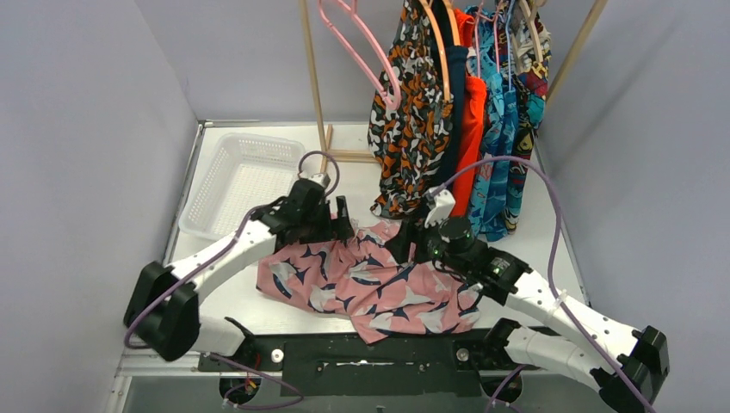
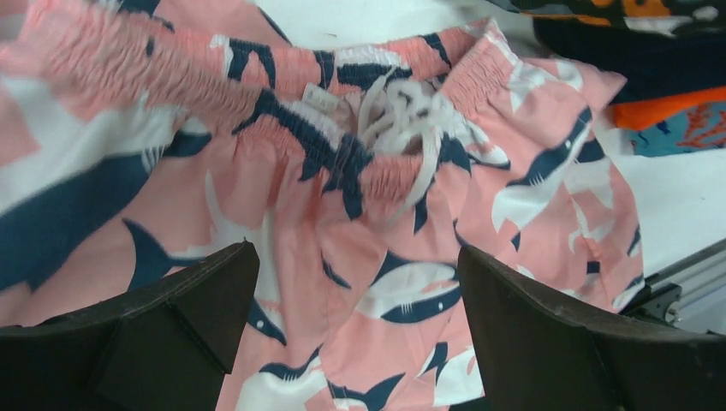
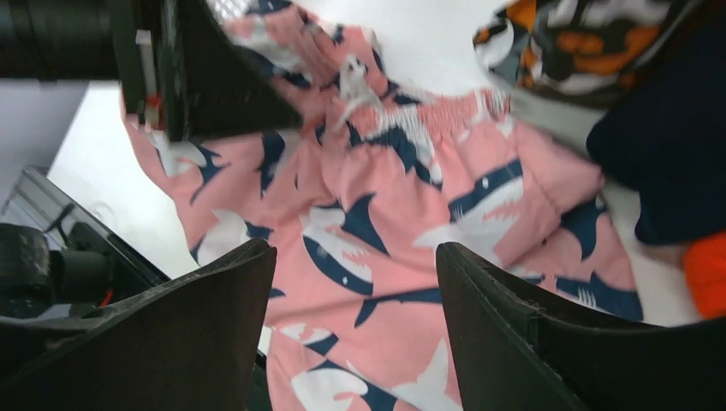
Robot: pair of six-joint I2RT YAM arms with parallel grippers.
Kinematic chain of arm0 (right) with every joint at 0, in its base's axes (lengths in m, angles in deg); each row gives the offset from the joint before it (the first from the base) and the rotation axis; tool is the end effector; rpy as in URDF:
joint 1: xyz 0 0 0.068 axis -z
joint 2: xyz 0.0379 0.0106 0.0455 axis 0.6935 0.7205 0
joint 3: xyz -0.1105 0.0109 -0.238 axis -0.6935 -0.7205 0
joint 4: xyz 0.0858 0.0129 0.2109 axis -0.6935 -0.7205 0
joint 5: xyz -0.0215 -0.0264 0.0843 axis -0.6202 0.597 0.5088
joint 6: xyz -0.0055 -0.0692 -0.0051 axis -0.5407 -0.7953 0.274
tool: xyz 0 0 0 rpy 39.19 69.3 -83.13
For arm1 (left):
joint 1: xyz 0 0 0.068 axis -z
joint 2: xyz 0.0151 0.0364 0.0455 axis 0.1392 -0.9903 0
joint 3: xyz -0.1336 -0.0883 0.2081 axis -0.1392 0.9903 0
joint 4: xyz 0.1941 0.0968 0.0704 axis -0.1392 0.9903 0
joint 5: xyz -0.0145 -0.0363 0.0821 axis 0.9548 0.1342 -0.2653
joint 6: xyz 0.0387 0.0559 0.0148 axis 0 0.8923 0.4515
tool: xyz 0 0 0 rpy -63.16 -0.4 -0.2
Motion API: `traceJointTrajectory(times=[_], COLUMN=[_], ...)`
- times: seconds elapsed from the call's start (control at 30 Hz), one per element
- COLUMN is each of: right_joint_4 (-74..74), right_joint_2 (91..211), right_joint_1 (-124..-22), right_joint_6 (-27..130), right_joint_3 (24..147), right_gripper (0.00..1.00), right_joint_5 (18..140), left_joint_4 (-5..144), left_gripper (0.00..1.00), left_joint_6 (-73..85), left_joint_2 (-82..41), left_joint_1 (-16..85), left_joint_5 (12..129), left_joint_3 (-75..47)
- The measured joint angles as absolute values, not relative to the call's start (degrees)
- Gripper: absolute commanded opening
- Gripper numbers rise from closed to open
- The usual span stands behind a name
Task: Remove the shorts from the hanger
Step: Place the hanger on the clothes rod, then pick up the shorts at the center of the board.
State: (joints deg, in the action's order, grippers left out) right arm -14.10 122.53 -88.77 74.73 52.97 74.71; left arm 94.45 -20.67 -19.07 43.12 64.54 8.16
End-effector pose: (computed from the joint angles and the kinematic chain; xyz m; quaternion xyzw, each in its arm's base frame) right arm 0.1404 0.1443 0.2855 -0.1232 0.8306 0.3492 0.4160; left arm 0.2075 -0.1489 0.2303 -0.0189 0.9302 -0.2350 0.2812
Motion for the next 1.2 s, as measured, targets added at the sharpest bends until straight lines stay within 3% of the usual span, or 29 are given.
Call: traceJointTrajectory(times=[0.2,0.5,0.6,0.7,0.87,0.9,1.2], right_joint_4=[-14.41,-14.54,-14.98,-15.28,-15.52,-15.63,-16.37], right_joint_2=[116.87,109.59,109.46,109.52,110.94,111.29,111.45], right_joint_1=[-93.25,-93.23,-93.12,-93.07,-93.07,-93.07,-92.68], right_joint_6=[79.25,79.52,79.36,79.39,79.54,79.65,81.35], right_joint_3=[47.87,47.9,47.9,47.9,47.9,47.9,47.9], right_gripper=[0.77,0.8,0.81,0.81,0.81,0.81,0.82], right_joint_5=[64.76,51.78,49.77,48.68,47.06,46.67,44.02], left_joint_4=[97.23,102.78,102.89,103.13,101.49,100.79,106.32], left_gripper=[0.88,0.87,0.67,0.34,0.04,0.0,0.0], left_joint_6=[-18.77,-18.59,-18.38,-17.22,-16.08,-16.12,-11.73], left_joint_2=[-36.36,-49.95,-50.85,-51.7,-51.57,-51.02,-38.46], left_joint_1=[44.91,53.13,54.33,54.39,54.53,54.63,55.6], left_joint_5=[62.04,56.82,54.85,53.54,52.21,52.23,52.4], left_joint_3=[-6.51,-10.46,-10.46,-10.59,-9.89,-9.22,-10.11])
